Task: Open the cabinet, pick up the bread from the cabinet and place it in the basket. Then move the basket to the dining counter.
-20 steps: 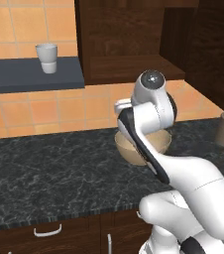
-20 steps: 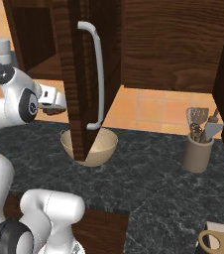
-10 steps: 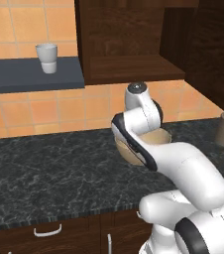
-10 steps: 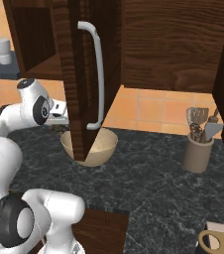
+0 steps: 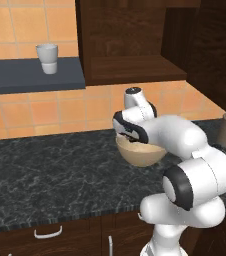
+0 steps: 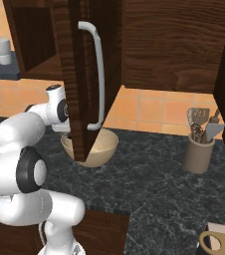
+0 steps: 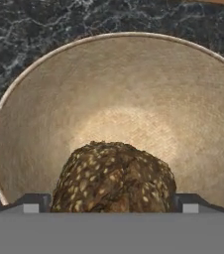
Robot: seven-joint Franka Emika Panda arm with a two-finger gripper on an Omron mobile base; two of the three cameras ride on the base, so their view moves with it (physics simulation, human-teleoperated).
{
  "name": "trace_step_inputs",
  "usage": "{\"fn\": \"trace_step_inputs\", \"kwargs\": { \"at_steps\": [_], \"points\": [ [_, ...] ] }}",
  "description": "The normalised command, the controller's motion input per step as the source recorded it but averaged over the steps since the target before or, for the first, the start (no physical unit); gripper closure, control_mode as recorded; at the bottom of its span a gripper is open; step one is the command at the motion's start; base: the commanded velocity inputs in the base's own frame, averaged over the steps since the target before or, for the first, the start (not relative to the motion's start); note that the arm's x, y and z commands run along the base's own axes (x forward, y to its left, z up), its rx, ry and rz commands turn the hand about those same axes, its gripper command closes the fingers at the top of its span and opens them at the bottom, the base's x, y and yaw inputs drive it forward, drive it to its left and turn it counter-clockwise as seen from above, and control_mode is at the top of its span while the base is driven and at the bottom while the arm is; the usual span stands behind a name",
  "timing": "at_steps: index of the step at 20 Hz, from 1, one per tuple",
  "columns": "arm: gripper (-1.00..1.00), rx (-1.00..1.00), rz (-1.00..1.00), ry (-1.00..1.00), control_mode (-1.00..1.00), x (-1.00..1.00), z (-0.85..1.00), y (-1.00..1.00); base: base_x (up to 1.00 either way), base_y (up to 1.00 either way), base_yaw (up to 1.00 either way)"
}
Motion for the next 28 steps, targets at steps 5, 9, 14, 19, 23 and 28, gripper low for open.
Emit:
{"fn": "trace_step_inputs", "kwargs": {
  "at_steps": [5,9,14,19,23,28],
  "points": [
    [1.00,0.03,-0.10,0.23,-1.00,0.50,-0.41,-0.36,0.00,0.00,0.00],
    [1.00,0.01,-0.06,0.16,-1.00,0.21,-0.52,-0.22,0.00,0.00,0.00],
    [1.00,0.01,-0.01,0.02,-1.00,0.03,-0.45,-0.23,0.00,0.00,0.00],
    [1.00,0.03,0.00,0.00,-1.00,0.00,-0.44,-0.21,0.00,0.00,0.00],
    [1.00,0.03,0.00,0.00,-1.00,0.00,-0.35,-0.01,0.00,0.00,0.00],
    [-1.00,0.00,0.00,0.00,-1.00,0.03,-0.12,0.00,0.00,0.00,0.00]
  ]
}}
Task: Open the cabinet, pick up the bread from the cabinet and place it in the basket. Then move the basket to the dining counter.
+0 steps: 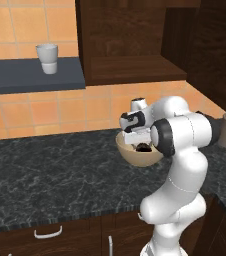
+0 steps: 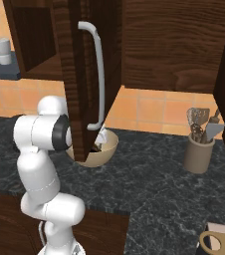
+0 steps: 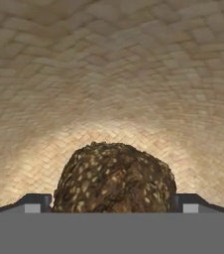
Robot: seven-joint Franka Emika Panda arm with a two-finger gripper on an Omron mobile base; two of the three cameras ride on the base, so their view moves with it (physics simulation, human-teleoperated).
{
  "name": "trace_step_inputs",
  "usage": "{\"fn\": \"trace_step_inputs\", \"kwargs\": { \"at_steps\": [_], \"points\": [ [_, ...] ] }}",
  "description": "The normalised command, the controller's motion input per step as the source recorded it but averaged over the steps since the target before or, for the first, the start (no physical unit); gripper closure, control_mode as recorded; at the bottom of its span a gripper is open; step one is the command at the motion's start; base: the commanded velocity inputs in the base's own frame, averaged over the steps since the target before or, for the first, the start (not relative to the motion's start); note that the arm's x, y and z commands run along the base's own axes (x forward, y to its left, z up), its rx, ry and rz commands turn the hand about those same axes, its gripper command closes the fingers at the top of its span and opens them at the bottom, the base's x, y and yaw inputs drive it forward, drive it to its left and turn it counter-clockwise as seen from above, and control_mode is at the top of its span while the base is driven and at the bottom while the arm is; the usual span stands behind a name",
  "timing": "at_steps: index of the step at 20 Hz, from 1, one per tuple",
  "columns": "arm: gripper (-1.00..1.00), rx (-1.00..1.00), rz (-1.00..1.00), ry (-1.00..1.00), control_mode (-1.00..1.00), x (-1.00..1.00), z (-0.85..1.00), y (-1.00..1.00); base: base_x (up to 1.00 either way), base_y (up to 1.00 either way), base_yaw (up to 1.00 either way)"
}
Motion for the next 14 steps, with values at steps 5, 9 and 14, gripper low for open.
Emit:
{"fn": "trace_step_inputs", "kwargs": {
  "at_steps": [5,9,14],
  "points": [
    [-1.00,0.00,0.00,0.00,-1.00,0.00,0.01,0.00,0.00,0.00,0.00],
    [-1.00,0.00,0.00,-0.12,-1.00,0.00,0.20,0.00,0.00,0.00,0.00],
    [-1.00,0.00,0.00,-0.20,-1.00,0.00,0.31,0.00,0.00,0.00,0.00]
  ]
}}
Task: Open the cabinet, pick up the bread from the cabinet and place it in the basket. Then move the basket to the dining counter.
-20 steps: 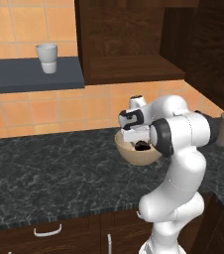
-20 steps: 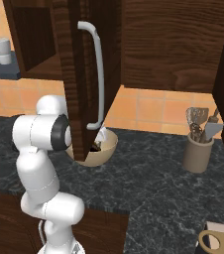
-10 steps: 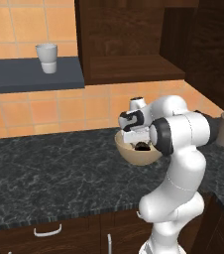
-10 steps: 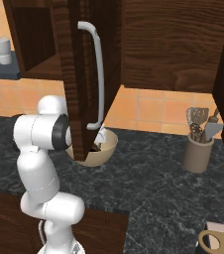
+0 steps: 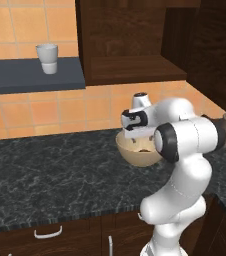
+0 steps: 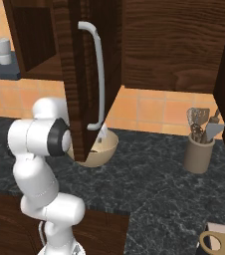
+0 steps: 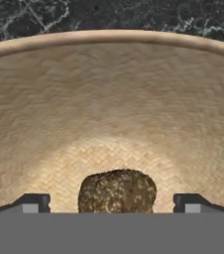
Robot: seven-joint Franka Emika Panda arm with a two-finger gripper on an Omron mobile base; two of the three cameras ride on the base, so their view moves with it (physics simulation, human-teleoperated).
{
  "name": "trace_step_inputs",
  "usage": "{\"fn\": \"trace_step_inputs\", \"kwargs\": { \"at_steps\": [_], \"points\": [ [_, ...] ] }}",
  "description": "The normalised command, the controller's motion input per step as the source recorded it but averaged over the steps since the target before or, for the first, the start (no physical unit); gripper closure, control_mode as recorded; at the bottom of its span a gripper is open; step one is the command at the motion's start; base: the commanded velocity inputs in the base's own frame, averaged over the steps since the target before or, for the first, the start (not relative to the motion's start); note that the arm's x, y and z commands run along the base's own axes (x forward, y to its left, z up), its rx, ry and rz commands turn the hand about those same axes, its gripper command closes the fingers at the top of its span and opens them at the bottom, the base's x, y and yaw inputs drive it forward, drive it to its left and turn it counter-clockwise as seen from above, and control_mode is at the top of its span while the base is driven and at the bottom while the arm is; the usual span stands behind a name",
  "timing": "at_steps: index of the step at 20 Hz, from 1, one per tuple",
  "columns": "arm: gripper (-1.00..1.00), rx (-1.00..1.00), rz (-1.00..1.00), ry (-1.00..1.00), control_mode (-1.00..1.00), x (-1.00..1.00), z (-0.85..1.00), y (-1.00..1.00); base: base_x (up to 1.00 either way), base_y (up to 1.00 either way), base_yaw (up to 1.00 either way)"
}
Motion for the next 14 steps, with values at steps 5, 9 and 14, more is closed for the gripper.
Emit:
{"fn": "trace_step_inputs", "kwargs": {
  "at_steps": [5,9,14],
  "points": [
    [-1.00,0.00,0.03,-0.32,-1.00,-0.25,0.25,0.15,0.00,0.00,0.00],
    [-1.00,0.01,0.07,-0.37,-1.00,-0.58,0.32,0.13,0.00,0.00,0.00],
    [-1.00,0.02,0.07,-0.17,-1.00,-0.67,0.58,0.06,0.00,0.00,0.00]
  ]
}}
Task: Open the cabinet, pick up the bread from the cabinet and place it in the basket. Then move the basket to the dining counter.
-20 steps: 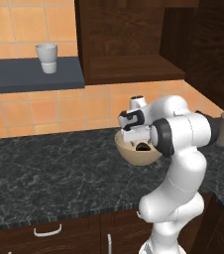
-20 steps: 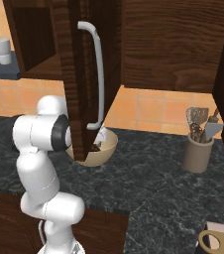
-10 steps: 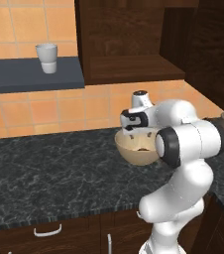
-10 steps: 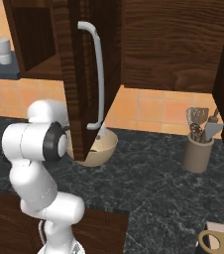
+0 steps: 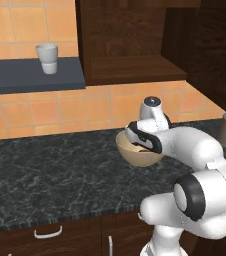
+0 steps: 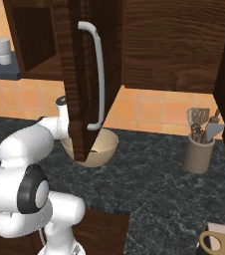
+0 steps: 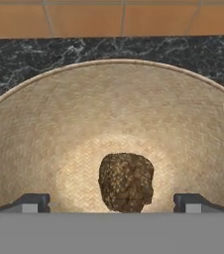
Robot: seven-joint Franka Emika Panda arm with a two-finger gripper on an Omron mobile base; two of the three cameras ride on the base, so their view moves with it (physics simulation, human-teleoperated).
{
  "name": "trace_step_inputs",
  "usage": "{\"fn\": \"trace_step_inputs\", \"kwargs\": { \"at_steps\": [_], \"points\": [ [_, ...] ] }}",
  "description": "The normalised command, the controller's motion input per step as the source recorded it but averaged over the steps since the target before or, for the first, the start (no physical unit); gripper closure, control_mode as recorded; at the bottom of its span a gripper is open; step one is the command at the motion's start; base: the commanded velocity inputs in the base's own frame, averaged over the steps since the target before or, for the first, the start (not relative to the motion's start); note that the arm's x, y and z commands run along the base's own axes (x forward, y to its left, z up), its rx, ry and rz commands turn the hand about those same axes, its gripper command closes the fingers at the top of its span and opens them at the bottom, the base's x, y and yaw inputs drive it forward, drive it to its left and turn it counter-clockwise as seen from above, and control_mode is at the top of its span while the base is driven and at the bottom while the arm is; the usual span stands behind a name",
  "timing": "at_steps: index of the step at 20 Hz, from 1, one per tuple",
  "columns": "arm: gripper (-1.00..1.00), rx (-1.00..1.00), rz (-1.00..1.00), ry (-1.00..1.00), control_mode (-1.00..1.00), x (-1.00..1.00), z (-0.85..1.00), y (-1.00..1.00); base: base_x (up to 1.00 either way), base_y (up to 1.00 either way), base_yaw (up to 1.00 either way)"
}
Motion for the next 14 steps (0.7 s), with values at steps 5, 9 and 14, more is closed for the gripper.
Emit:
{"fn": "trace_step_inputs", "kwargs": {
  "at_steps": [5,9,14],
  "points": [
    [-1.00,0.00,0.09,0.02,-1.00,-0.32,0.78,0.23,0.00,0.00,0.00],
    [-1.00,-0.06,0.14,0.25,-1.00,0.00,0.43,0.57,0.00,0.00,0.00],
    [-1.00,-0.20,0.10,0.30,-1.00,0.00,-0.17,0.69,0.00,0.00,0.00]
  ]
}}
